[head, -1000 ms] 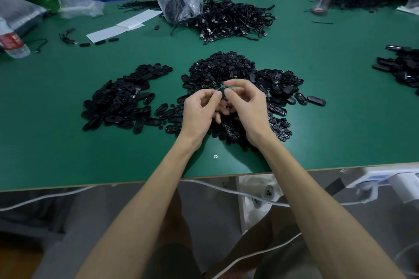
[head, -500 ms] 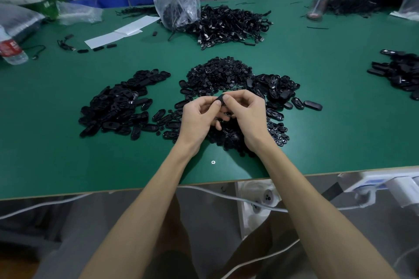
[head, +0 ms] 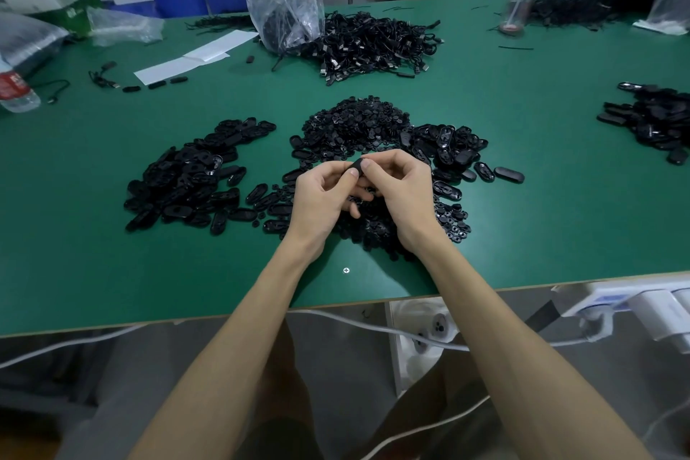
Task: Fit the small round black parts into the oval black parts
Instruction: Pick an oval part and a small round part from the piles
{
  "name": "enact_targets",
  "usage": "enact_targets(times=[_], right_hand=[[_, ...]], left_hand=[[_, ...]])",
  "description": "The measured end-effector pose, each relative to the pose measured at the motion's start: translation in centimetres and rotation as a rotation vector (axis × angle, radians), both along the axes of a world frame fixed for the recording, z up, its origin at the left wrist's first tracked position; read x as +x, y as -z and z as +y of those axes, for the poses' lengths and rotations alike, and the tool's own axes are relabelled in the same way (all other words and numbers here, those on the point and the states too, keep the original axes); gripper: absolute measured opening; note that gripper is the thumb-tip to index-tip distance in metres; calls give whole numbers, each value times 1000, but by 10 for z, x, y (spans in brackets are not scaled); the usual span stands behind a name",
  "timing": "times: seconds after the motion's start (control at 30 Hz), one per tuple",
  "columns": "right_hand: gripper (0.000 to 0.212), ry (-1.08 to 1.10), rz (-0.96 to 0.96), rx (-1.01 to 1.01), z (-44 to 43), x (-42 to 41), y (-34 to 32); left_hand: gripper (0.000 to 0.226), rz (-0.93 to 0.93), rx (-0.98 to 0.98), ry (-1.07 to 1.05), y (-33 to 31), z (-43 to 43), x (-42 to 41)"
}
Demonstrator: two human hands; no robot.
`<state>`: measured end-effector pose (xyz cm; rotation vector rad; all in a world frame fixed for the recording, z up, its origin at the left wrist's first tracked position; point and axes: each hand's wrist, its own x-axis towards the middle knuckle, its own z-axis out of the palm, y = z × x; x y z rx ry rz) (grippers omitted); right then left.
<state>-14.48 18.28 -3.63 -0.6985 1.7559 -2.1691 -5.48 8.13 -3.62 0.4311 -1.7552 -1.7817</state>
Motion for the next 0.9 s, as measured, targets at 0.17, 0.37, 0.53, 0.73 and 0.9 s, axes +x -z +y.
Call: enact_targets(times=[0.17,0.37,0.53,0.73,0.9], right_hand=[[4,-4,-6,-4,0,0,1],[4,-12,-6,-12,0,0,0],[2,-17,-7,-8,1,1,-2],[4,-5,6,12,2,4,-4],[2,12,47,45,1,6,-4]], left_hand=[[18,7,12,10,-1,0,0],[18,8,17,12,0,-1,0],[17,8,15,15,0,-2,0],[15,0,2,23,1,-2,0],[12,-5,-14,-7,2,-3,-1]])
